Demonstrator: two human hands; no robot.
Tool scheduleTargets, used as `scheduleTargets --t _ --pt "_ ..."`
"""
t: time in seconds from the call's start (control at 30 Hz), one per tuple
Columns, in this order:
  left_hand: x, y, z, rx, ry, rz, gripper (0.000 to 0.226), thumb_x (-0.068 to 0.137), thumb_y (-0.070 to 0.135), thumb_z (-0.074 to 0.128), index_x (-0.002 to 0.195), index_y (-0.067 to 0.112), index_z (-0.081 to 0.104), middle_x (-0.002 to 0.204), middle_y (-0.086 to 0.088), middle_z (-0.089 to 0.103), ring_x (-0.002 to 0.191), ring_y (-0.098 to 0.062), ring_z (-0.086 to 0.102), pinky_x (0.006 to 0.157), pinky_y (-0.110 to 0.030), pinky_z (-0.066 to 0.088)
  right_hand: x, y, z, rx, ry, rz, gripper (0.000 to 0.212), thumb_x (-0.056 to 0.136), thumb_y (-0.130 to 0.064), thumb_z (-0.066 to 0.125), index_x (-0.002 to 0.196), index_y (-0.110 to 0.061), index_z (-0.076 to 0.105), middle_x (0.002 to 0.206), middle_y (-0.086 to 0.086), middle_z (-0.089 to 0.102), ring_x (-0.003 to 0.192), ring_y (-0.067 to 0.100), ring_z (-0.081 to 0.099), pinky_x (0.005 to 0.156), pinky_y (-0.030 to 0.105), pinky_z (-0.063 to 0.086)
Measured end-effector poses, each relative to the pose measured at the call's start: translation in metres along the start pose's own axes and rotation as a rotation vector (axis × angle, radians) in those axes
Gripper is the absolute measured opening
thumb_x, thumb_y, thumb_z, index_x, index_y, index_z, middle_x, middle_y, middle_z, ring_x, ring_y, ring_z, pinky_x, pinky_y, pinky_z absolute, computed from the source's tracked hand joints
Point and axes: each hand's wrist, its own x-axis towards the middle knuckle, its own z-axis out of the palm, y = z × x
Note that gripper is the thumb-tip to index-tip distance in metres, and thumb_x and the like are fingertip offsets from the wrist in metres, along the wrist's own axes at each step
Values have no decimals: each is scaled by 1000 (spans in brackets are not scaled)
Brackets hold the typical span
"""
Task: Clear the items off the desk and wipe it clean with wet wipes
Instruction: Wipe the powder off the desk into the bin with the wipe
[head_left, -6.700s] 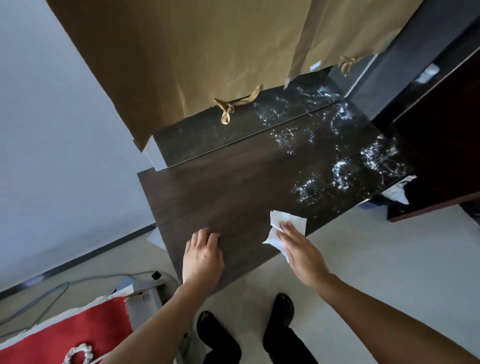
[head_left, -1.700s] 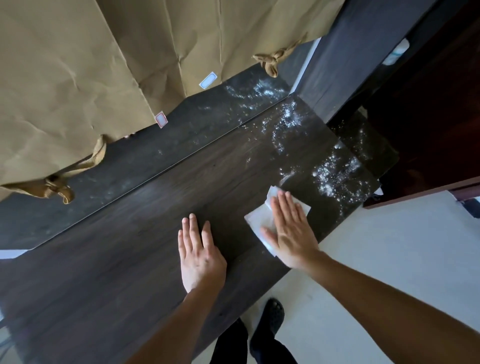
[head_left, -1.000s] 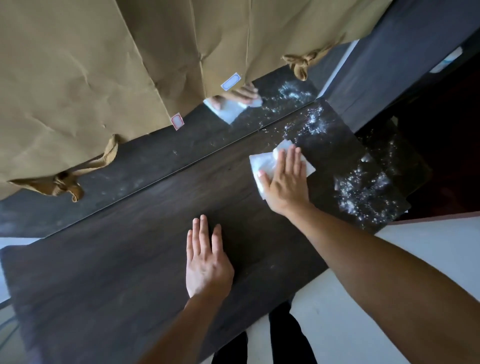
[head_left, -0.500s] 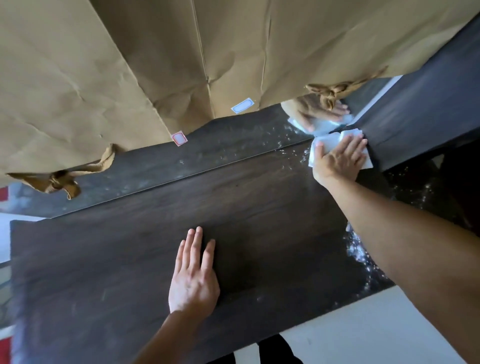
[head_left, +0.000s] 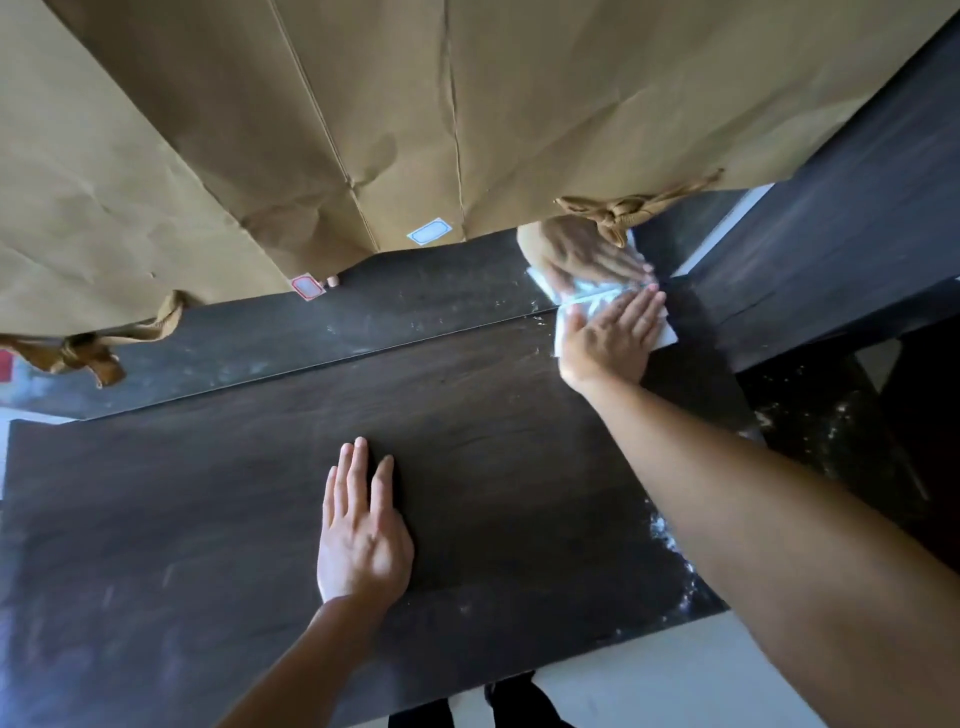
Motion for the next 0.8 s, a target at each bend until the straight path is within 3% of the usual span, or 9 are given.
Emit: scheduleTargets --t 0.17,0.23,0.4,0.5,0.6,0.67,0.73,0.8 --pt "-1 0 0 -2 -1 -20 54 80 13 30 127 -3 52 146 -25 34 139 -39 26 115 -45 19 -72 16 17 -190 -39 -655 68 95 -43 23 144 5 25 152 25 21 143 36 17 117 46 18" --pt "-1 2 -1 -9 0 -28 53 80 12 30 126 -3 52 146 -25 34 139 -39 27 116 -43 17 -50 42 6 -238 -28 -742 67 96 -43 19 145 2 24 153 22 20 144 33 15 117 44 17" --pt "1 1 0 -11 12 -24 53 79 13 30 126 -3 52 146 -26 34 139 -38 26 116 -41 15 -3 24 -7 -90 -1 -62 69 97 -41 24 147 5 8 156 24 1 145 33 -3 118 43 2" --pt "0 1 1 -16 14 -21 52 80 12 31 126 -2 52 146 -26 35 139 -38 26 116 -41 15 -36 -41 16 34 -6 -16 75 95 -42 30 145 9 7 154 28 1 144 37 -5 117 45 -2" --pt "1 0 2 -20 18 -20 51 81 10 30 125 -2 52 145 -25 36 139 -38 27 116 -42 16 -90 -68 40 29 21 -290 70 93 -39 28 144 8 16 152 31 9 144 40 1 117 48 2" --pt "1 -1 3 -18 13 -28 51 82 11 29 126 -1 52 146 -25 35 139 -38 26 116 -42 16 -113 -56 39 -13 -52 -609 63 92 -34 25 145 0 26 153 24 17 144 37 10 116 48 11" --pt "0 0 2 -18 3 -29 52 82 12 27 126 -2 52 146 -25 35 139 -38 26 116 -42 16 -109 -34 26 44 -146 -899 53 89 -20 39 140 -4 39 150 17 31 141 34 25 114 46 24" --pt "-1 0 0 -19 -7 -25 54 81 13 27 126 -2 53 146 -25 35 139 -38 26 116 -41 15 -91 -3 8 83 -172 -994 44 88 -15 41 127 -3 55 138 15 50 131 31 43 109 40 36"
